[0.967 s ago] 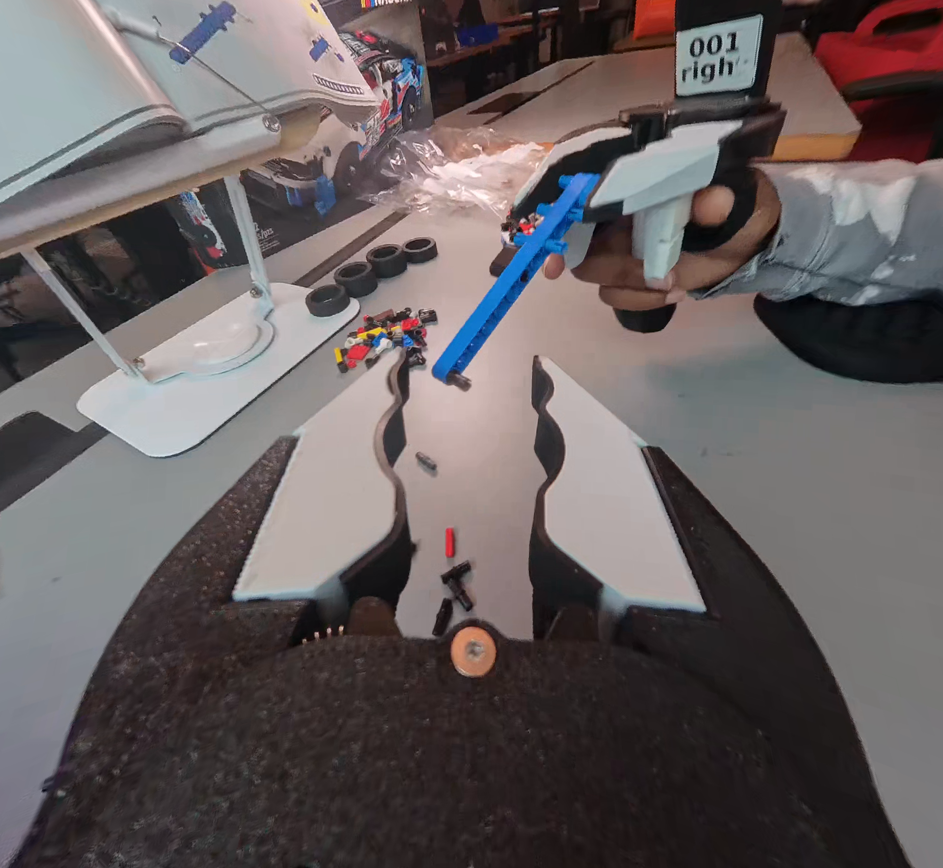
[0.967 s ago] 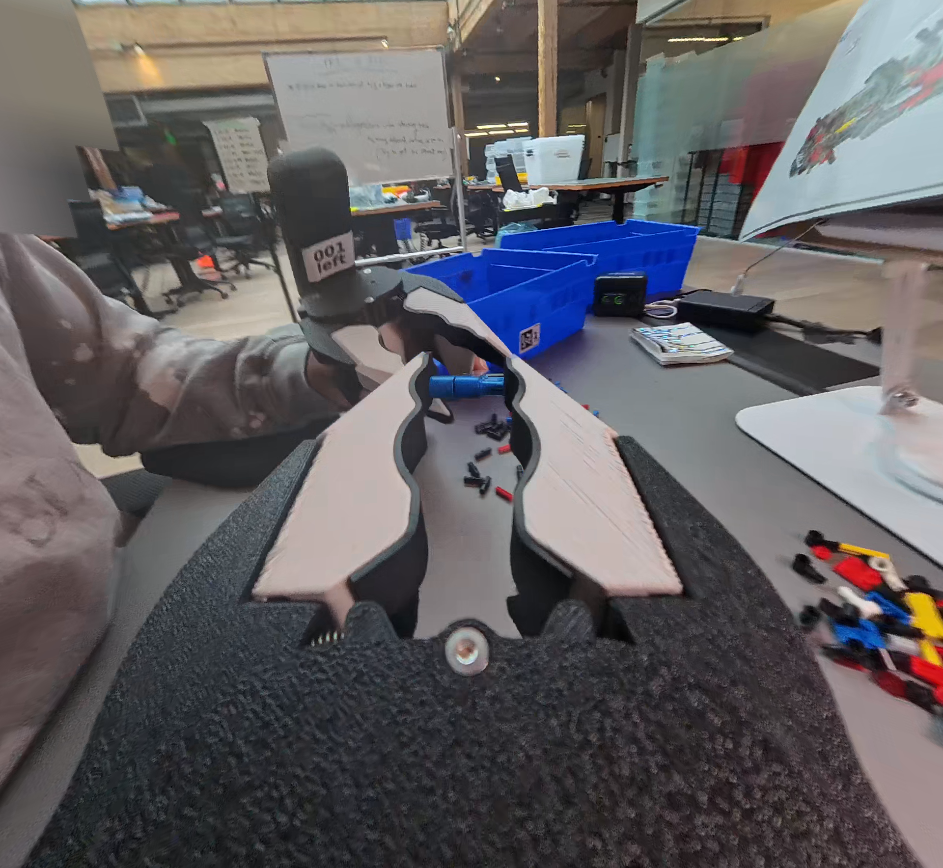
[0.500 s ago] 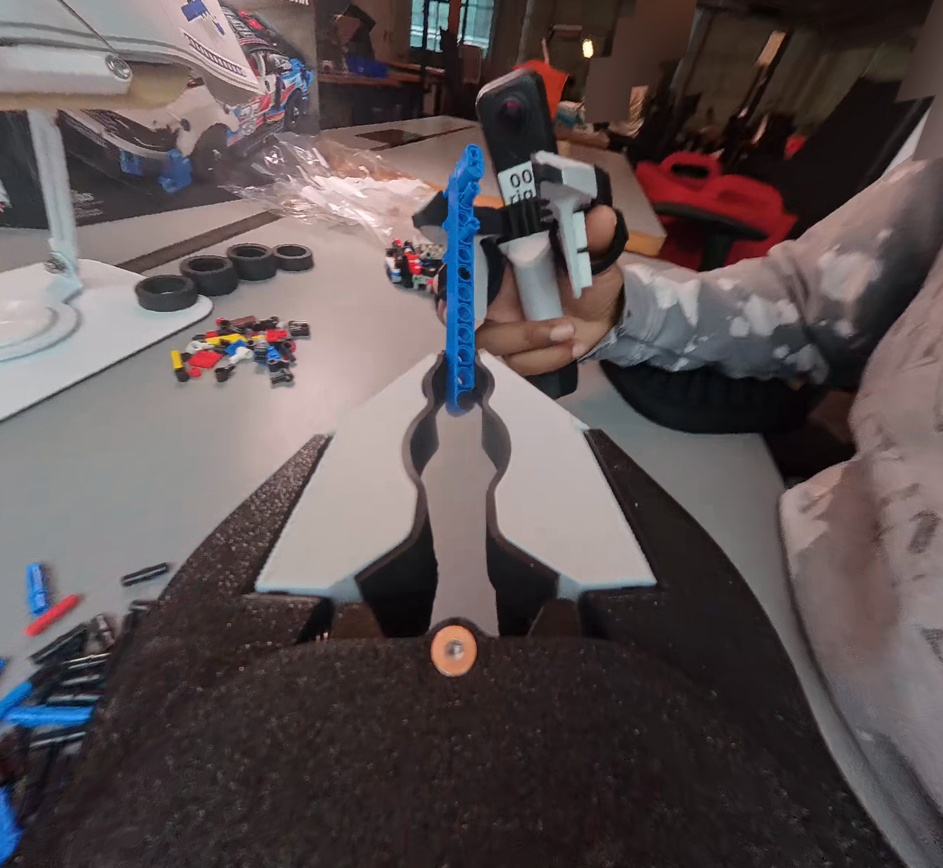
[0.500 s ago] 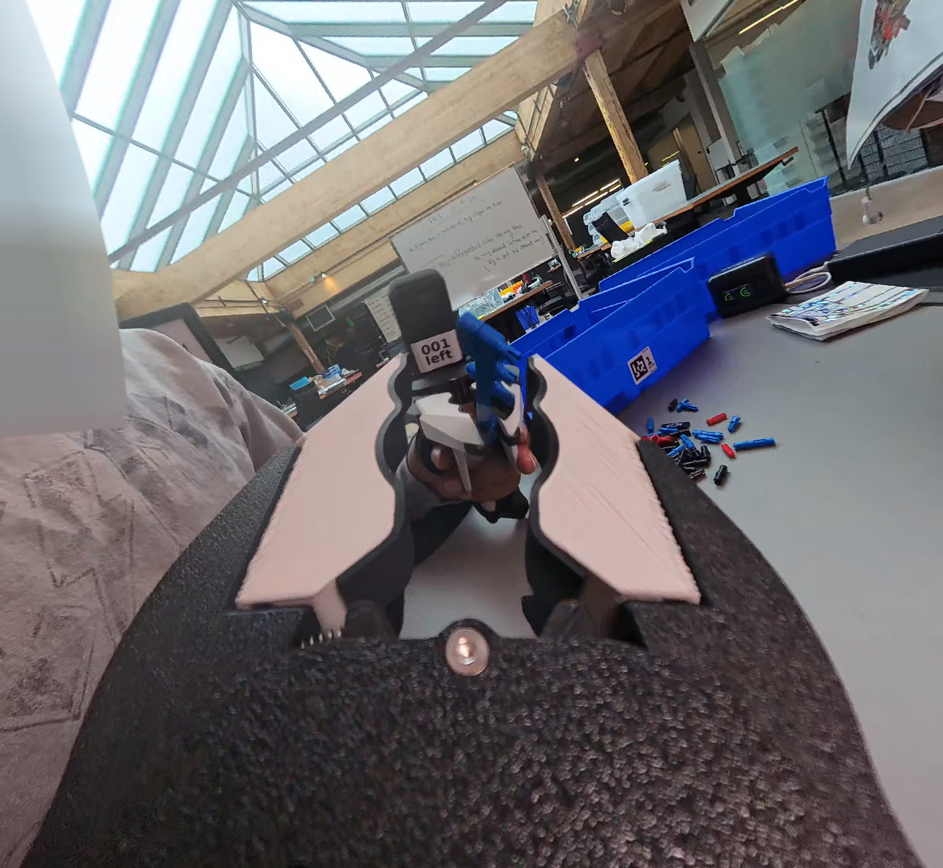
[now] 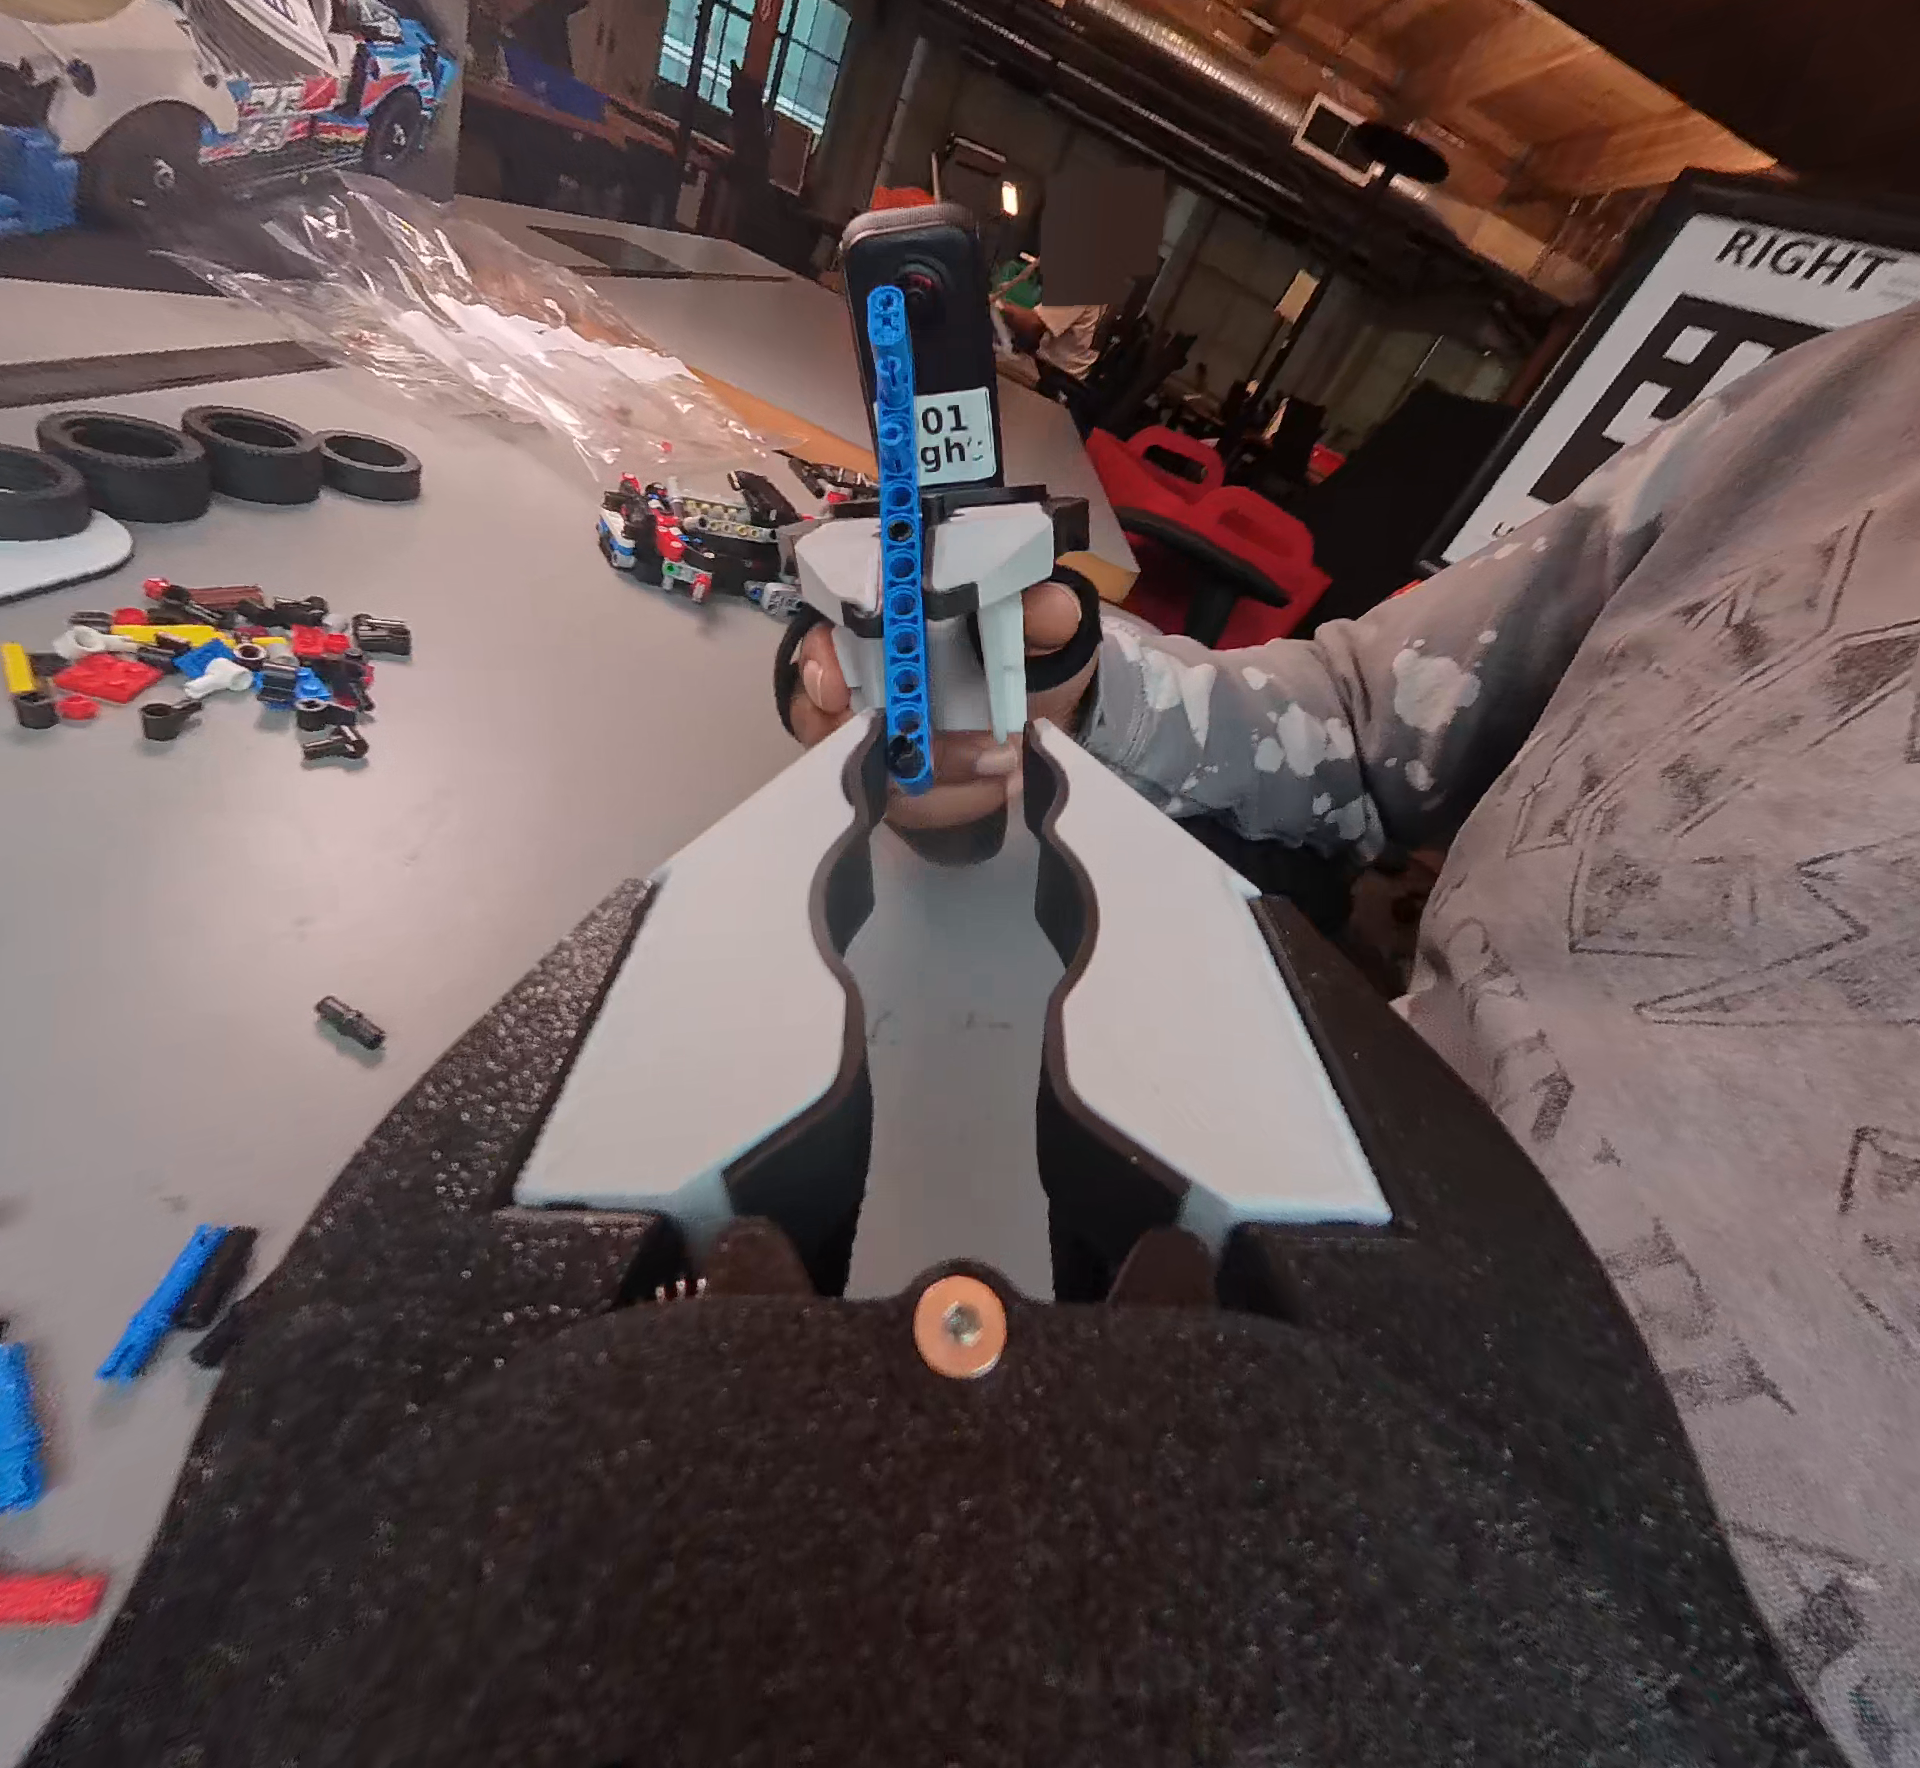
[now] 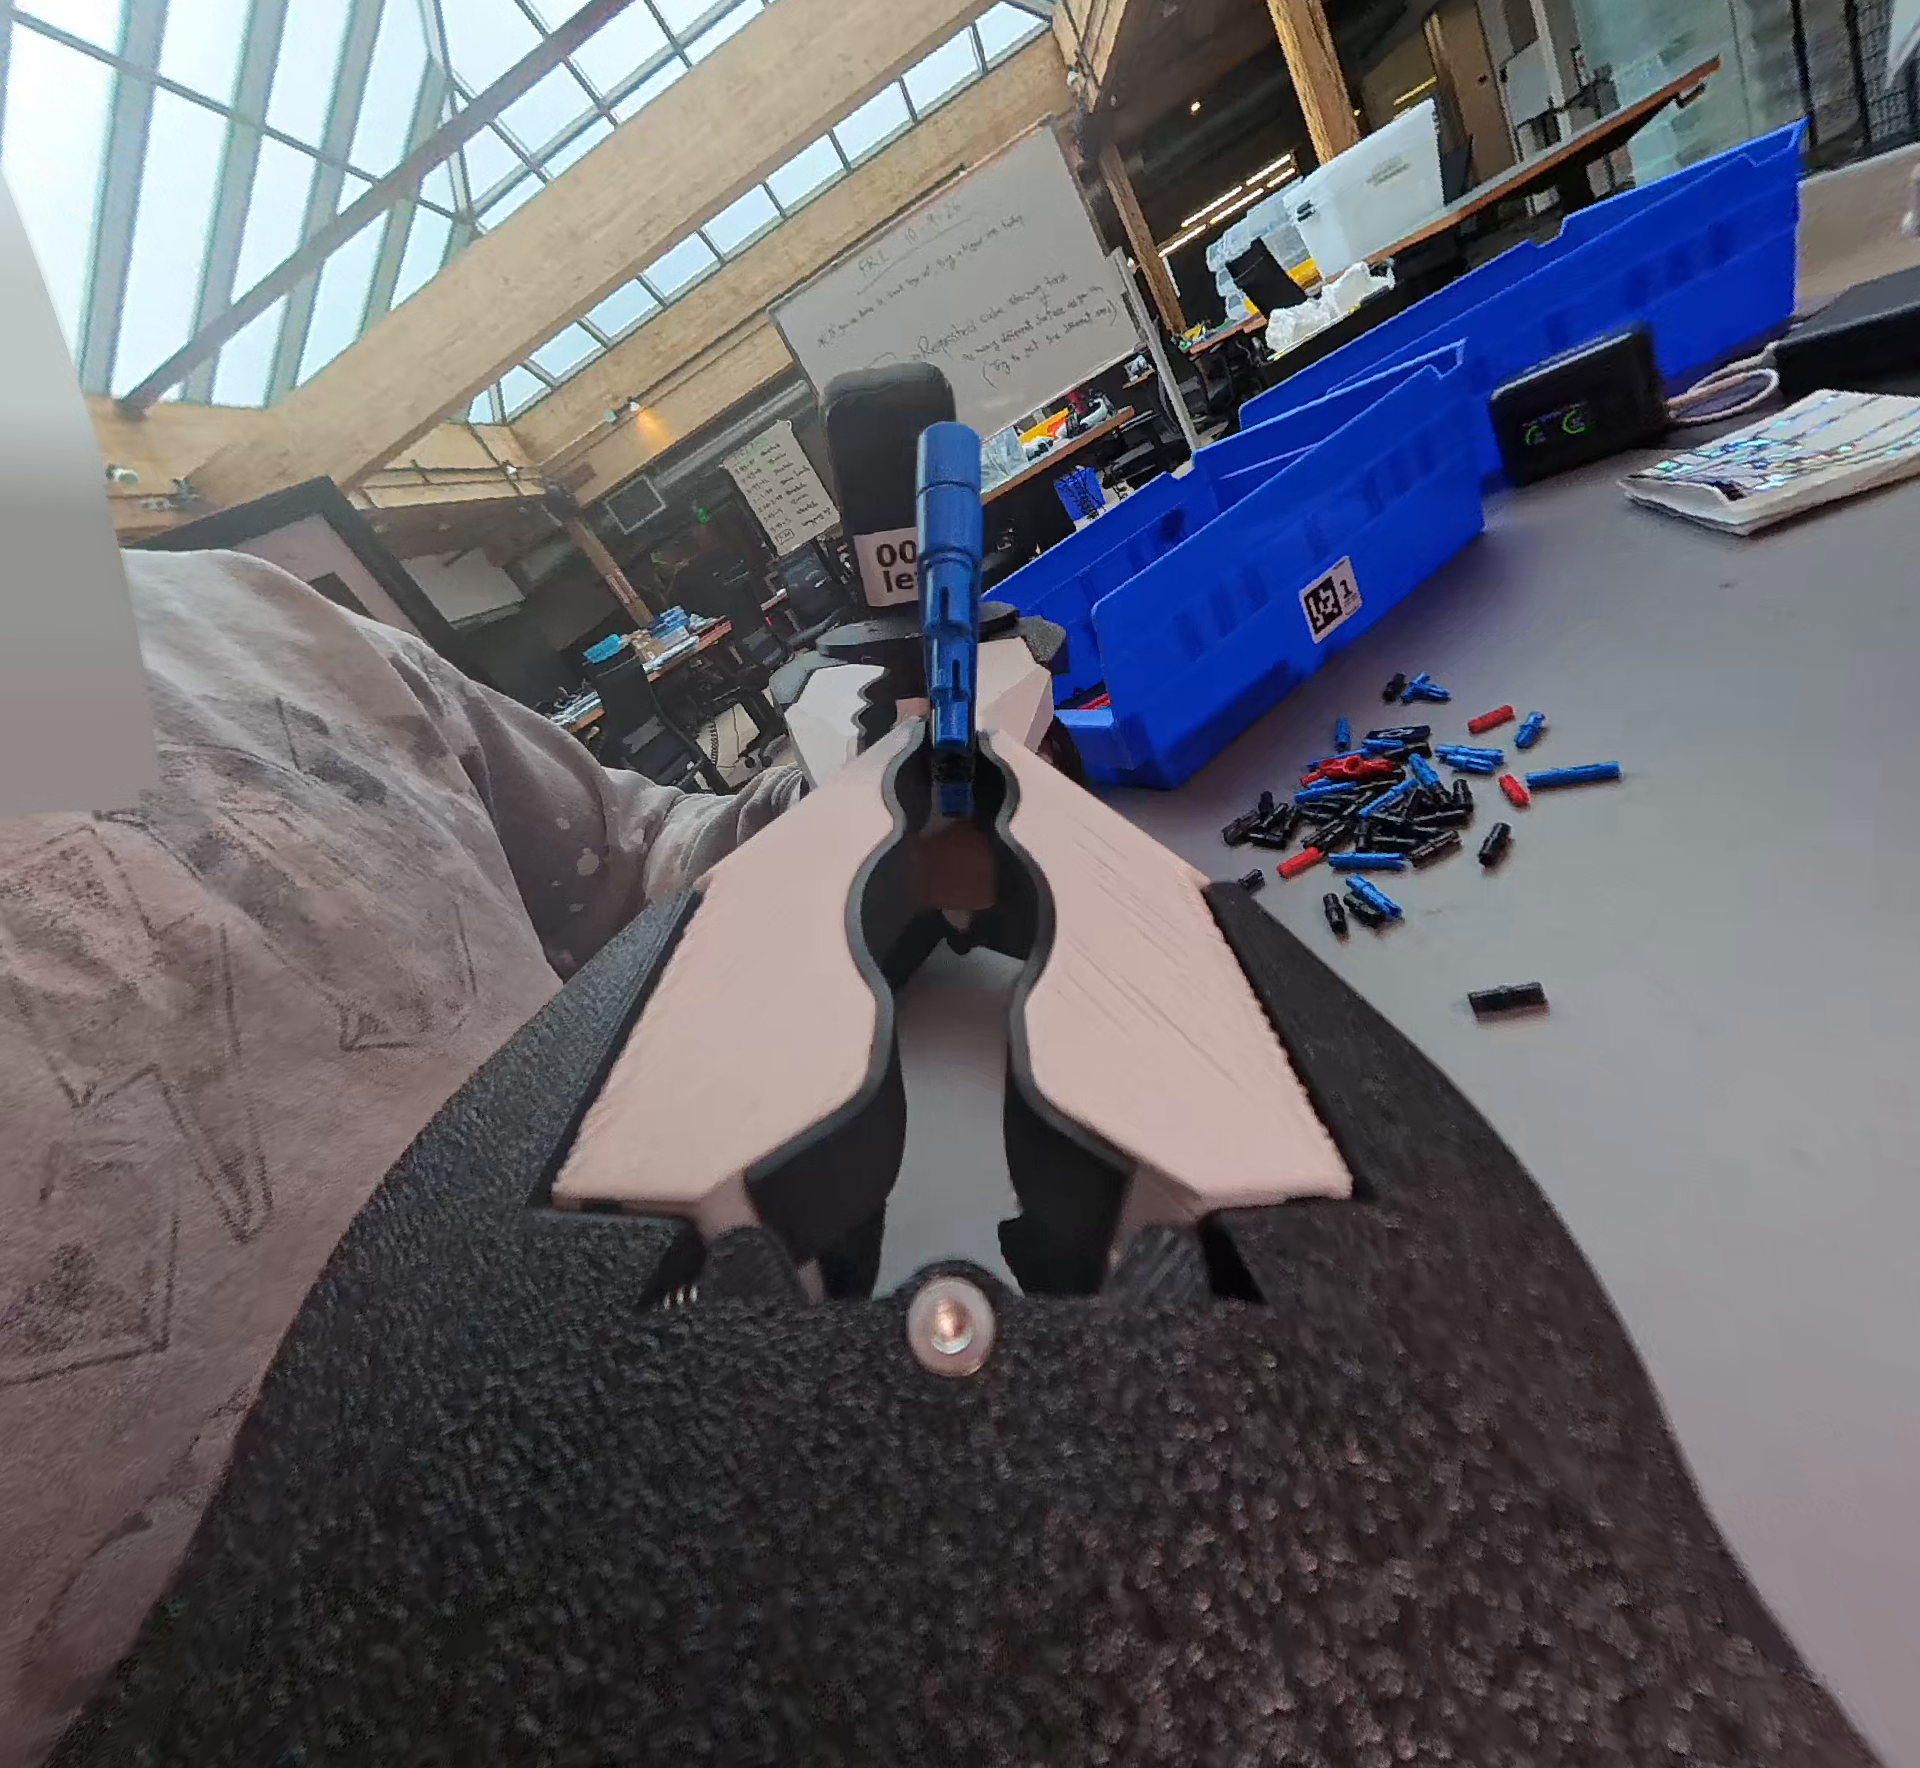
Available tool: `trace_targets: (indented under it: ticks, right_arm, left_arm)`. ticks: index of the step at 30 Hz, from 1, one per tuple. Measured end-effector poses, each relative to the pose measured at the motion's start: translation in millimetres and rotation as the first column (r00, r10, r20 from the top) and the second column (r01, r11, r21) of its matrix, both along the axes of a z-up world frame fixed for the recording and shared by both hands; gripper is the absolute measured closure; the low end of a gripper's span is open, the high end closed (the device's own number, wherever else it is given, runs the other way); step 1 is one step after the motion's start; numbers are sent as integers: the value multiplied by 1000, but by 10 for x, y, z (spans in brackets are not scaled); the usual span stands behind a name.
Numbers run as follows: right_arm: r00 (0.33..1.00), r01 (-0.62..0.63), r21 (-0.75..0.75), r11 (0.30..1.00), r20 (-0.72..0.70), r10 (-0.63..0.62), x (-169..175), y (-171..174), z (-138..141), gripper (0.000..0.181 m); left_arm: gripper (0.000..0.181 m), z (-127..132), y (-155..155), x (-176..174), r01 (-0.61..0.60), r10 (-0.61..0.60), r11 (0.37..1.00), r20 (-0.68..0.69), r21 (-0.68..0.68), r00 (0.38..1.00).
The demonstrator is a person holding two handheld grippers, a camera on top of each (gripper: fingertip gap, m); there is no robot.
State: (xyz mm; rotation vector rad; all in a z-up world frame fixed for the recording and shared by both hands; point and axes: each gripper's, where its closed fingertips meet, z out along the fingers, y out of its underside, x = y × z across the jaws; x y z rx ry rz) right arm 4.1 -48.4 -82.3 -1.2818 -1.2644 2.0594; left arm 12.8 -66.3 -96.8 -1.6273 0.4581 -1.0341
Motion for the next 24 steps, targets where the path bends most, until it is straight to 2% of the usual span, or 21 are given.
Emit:
trace_targets:
  ticks: [3,8,11,12,14,16,21,22,24]
  right_arm:
    - [999,0,31,1000,41,-2,0,7,-49,175]
    - [998,-5,57,998,69,1,22,19,-78,175]
    - [997,-10,67,998,72,6,34,14,-71,175]
    - [997,-22,62,998,70,18,44,-3,-58,175]
    - [997,-24,68,997,69,20,48,-15,-47,175]
    - [997,-30,80,996,67,25,54,-36,-39,175]
    - [999,-23,87,996,25,21,67,-61,34,174]
    - [1000,-17,85,996,9,16,63,-68,57,172]
    - [1000,-27,110,994,16,25,33,-130,21,151]
  left_arm:
    - [167,-20,35,-82,-44,44,999,-41,13,998]
    - [181,-18,10,-133,-21,21,1000,-28,-9,999]
    - [180,-37,22,-134,-36,36,999,-56,-4,998]
    - [171,-44,31,-137,-46,46,999,-68,0,997]
    - [169,-48,16,-116,-34,35,999,-83,9,996]
    - [177,-67,-8,-82,-12,12,1000,-94,3,996]
    - [179,-13,-31,-59,-3,5,1000,-85,23,996]
    - [179,17,-29,-67,-7,9,999,-63,31,998]
    - [179,70,-19,-71,-14,15,999,-15,42,1000]
